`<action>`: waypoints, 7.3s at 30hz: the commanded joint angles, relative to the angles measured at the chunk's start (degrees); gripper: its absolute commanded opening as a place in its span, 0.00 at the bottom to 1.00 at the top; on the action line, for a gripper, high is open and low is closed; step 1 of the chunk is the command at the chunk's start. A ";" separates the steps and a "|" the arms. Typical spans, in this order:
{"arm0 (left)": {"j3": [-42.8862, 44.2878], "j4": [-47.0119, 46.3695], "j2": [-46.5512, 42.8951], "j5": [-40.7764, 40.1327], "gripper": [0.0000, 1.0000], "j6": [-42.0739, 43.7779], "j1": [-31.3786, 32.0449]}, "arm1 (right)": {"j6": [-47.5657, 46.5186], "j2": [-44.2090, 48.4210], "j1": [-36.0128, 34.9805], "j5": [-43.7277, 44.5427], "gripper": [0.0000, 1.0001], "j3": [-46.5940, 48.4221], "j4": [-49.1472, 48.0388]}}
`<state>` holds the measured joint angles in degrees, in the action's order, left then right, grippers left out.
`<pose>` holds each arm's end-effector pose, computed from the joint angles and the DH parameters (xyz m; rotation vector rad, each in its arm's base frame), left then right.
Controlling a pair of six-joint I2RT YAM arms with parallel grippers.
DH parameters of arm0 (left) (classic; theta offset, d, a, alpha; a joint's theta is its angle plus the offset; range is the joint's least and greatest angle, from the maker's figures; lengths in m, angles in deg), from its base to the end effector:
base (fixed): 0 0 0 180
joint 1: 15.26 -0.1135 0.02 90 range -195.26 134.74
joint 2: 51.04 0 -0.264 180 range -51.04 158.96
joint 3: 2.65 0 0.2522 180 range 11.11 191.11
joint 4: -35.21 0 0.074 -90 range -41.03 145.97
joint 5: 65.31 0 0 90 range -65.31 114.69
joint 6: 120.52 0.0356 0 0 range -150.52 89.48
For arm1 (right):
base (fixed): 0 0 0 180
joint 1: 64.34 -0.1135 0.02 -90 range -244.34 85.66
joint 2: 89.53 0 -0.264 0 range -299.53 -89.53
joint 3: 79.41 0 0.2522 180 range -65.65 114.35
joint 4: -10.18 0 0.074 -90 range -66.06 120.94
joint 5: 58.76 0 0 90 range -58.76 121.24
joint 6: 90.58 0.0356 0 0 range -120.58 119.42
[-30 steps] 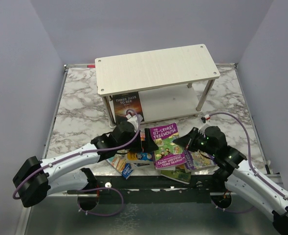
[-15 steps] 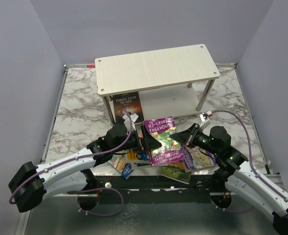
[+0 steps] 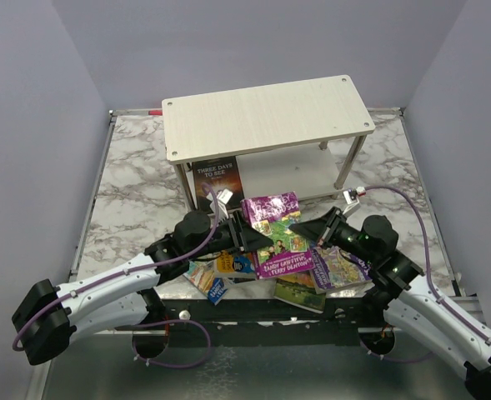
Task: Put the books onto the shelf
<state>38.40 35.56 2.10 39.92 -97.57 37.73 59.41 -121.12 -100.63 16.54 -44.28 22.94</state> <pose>0.1214 -0.1766 0.2486 -0.0337 2.1482 -1.6294 0.1187 0.0984 0.2500 0.1911 1.9532 1.4040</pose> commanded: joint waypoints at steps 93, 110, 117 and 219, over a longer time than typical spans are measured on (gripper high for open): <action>6.97 3.13 -18.24 -17.08 0.88 19.09 0.18 | -9.59 0.35 -1.56 -15.13 0.01 18.80 -6.94; 12.86 31.42 -30.20 -24.87 0.99 39.31 0.21 | -13.38 -25.49 -1.55 -7.91 0.01 46.40 2.82; 12.46 33.69 -31.31 -23.54 0.99 44.13 0.18 | -8.34 -35.20 -1.66 -9.62 0.01 54.64 -0.75; 9.38 34.97 -33.74 -22.65 0.99 48.67 0.09 | -25.32 -53.20 -13.23 6.81 0.41 75.60 31.32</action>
<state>48.15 69.77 -30.83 17.97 -49.53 37.75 37.36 -171.92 -110.44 22.27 28.76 50.97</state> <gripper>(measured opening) 0.990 0.476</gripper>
